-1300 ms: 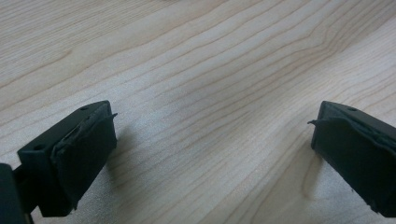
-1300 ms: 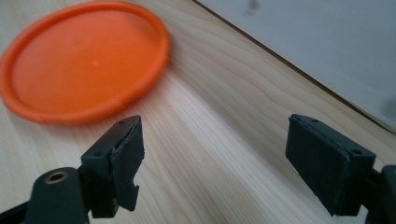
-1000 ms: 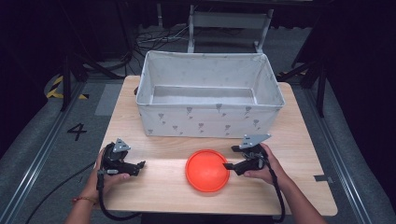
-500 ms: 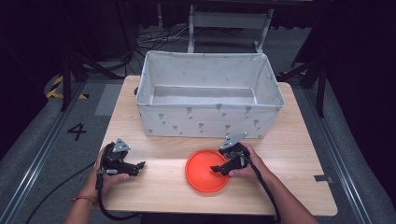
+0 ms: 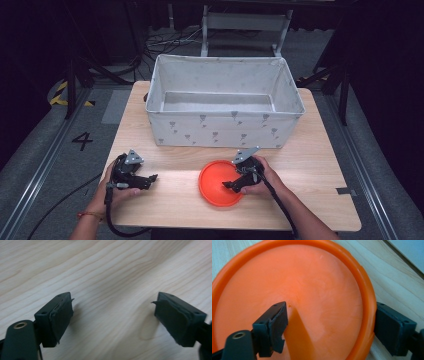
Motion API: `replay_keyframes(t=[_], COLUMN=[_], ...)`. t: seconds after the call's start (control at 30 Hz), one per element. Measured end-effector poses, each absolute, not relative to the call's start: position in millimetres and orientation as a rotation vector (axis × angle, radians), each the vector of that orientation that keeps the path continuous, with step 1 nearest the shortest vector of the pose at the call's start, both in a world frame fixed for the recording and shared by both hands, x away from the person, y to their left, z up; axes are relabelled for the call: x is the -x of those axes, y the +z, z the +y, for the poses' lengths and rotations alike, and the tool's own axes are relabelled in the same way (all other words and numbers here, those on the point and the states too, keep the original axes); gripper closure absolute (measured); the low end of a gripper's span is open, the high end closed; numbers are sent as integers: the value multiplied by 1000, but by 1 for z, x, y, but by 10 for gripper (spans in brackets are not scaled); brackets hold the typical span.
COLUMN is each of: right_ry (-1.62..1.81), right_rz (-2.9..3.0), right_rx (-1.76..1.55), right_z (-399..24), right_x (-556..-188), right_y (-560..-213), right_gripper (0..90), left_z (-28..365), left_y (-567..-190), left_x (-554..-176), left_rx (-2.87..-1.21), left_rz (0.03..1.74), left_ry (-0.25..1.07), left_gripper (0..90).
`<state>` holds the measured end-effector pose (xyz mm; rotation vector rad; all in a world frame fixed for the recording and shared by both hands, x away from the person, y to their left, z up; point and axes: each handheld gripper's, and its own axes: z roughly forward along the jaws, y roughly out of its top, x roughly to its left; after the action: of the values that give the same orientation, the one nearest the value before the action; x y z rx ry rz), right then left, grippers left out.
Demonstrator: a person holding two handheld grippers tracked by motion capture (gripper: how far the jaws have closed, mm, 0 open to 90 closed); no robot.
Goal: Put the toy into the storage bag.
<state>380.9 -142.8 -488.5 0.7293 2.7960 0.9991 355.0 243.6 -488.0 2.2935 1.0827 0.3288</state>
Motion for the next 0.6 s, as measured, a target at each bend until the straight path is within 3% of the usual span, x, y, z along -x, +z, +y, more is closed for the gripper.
replay_keyframes(t=[0.1,0.2,0.3,0.43,0.53,0.6], right_ry=[984,1000,1032,1074,1138,1145], right_rz=[2792,2777,2778,2774,2795,2792], right_rx=[-761,-803,-838,-873,-868,-852], right_z=[-144,-147,-151,-154,-160,-162], right_x=[-382,-385,-389,-393,-395,-395], right_y=[-486,-485,-484,-484,-476,-473], right_gripper=[257,378,481,585,699,714], left_z=[226,215,220,236,243,243], left_y=[-486,-485,-489,-498,-498,-498], left_x=[-349,-345,-348,-354,-356,-356], left_rx=[-2353,-2377,-2345,-2274,-2267,-2267], left_rz=[984,931,930,931,957,959], left_ry=[337,368,339,308,316,317], left_gripper=[153,154,139,23,15,15])
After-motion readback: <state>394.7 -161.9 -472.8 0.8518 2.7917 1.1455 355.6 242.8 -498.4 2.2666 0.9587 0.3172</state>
